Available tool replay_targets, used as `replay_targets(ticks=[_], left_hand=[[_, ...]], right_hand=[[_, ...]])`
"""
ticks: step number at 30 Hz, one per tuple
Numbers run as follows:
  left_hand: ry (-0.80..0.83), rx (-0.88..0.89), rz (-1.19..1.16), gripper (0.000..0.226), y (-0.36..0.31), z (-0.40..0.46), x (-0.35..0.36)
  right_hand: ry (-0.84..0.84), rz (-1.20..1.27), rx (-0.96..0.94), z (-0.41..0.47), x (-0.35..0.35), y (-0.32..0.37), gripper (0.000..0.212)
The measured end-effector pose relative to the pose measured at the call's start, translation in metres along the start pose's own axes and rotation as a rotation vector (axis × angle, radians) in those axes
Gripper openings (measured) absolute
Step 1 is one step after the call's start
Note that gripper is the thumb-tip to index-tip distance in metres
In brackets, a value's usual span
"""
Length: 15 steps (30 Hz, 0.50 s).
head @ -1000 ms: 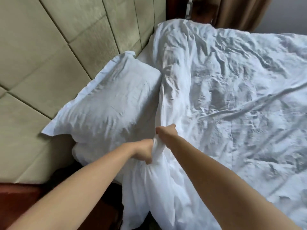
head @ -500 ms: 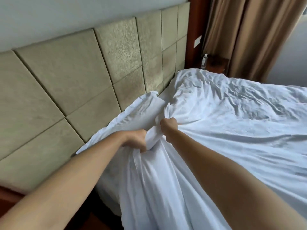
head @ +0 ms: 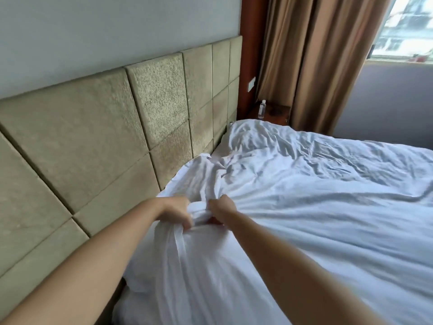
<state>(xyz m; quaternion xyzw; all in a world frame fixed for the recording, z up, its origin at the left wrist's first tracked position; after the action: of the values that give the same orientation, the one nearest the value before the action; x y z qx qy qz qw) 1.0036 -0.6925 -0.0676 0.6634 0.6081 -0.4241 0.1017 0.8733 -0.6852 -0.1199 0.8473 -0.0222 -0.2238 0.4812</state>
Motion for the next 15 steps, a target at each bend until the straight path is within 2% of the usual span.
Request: replay_targets(ticks=[3,6,8,12,15], left_hand=[[0.037,0.003,-0.020,0.019,-0.003,0.018,0.008],[0.083,0.024,-0.029,0.020,-0.019,0.030,0.020],[0.122,0.046,-0.003,0.024,-0.028,0.033,0.036],[0.196,0.071,0.063,0.040,-0.047,0.029,0.069],[0.268,0.059,0.084,0.038,-0.059,0.027,0.089]], right_hand=[[-0.054,-0.161,-0.041,0.008,0.001,-0.009,0.053],[-0.084,-0.343,-0.168,0.019,-0.016,0.005,0.052],[0.002,-0.428,-0.142,0.027,-0.017,0.005,0.041],[0.317,-0.472,0.107,0.022,-0.005,-0.032,0.049],[0.463,-0.599,0.232,0.013,0.002,-0.075,0.021]])
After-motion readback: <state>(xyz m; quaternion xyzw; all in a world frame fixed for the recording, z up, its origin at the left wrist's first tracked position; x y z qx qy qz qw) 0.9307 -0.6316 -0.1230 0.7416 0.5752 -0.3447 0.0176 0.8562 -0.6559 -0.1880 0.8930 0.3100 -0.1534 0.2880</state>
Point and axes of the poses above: each hand's wrist, its own z-axis towards the middle knuckle, its own x-axis out of the palm, y = z × x, the point moved 10 cm from there along z, towards the middle knuckle, and after that the axes turned 1 degree about -y, right-handed, at the moved point
